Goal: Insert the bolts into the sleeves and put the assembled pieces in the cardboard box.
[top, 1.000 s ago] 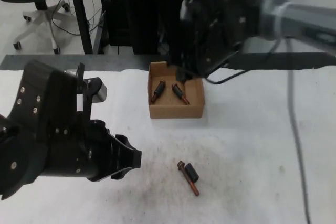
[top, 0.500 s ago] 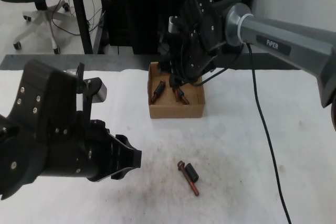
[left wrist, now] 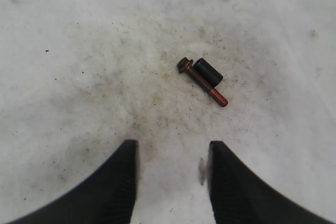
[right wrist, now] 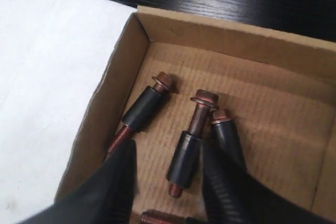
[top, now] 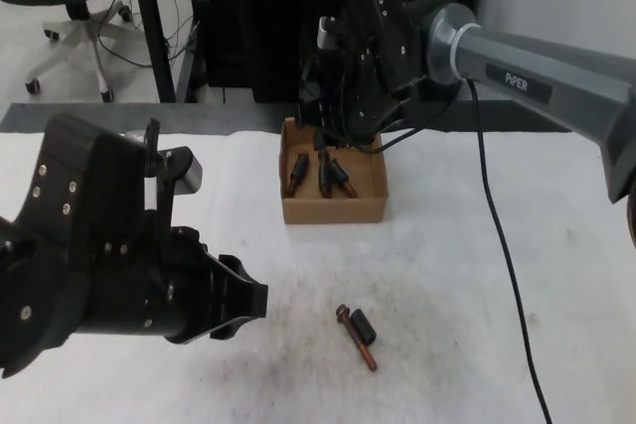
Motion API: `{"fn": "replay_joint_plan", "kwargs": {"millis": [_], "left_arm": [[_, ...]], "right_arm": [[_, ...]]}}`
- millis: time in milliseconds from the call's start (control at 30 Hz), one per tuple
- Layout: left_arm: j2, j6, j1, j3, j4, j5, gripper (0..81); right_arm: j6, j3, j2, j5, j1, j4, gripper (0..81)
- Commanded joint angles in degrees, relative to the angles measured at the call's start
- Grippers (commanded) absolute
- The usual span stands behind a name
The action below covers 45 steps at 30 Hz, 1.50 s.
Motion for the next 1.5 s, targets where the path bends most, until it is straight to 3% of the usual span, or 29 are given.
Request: {"fn": "replay_joint_plan", "kwargs": {"millis": [0, 67, 233, 267, 367, 700, 1033, 1333, 1467], "left_arm": [[-0.12, -0.09, -0.16, -0.44, -0.24, 0.10, 39.8], [-0.12, -0.09, -0.16, -0.44, -0.24, 0.10, 39.8], [-0.12, -0.09, -0.16, -0.44, 0.20, 0.50, 39.8], [-0.12, -0.09, -0.16, -0.44, 0.21, 1.08, 39.8], [-0.12, -0.09, -0.16, -0.44, 0.21, 4.30, 39.8], [-0.27, -0.09, -0.16, -0.44, 0.21, 5.39, 39.8], [-0.27, -0.09, -0.16, -0.44, 0.21, 5.39, 39.8], [-0.24, -0.09, -0.16, -0.44, 0.21, 5.29, 39.8], [-0.24, -0.09, -0.16, -0.44, 0.21, 4.87, 39.8]], "right_arm": [[0.05, -1.25, -0.69, -0.15, -0.28, 1.44, 38.4], [0.05, -1.98, -1.39, -0.29, -0.28, 3.26, 35.2], [-1.72, -2.33, -5.42, -0.28, -0.13, 13.91, 1.1], [-1.72, -1.86, -7.04, 0.38, 0.17, 15.66, 0.3], [-3.21, 1.96, -11.98, 4.44, 1.75, 16.46, 0.8], [-5.84, 27.58, -32.08, 3.78, 8.18, 7.24, 0.8], [-7.18, 40.98, -32.28, 0.69, 8.28, 2.80, 0.8], [-9.28, 44.28, -31.60, -2.50, 8.42, -7.83, 24.2], [-9.28, 44.28, -28.70, -2.50, 8.42, -7.83, 26.1]]}}
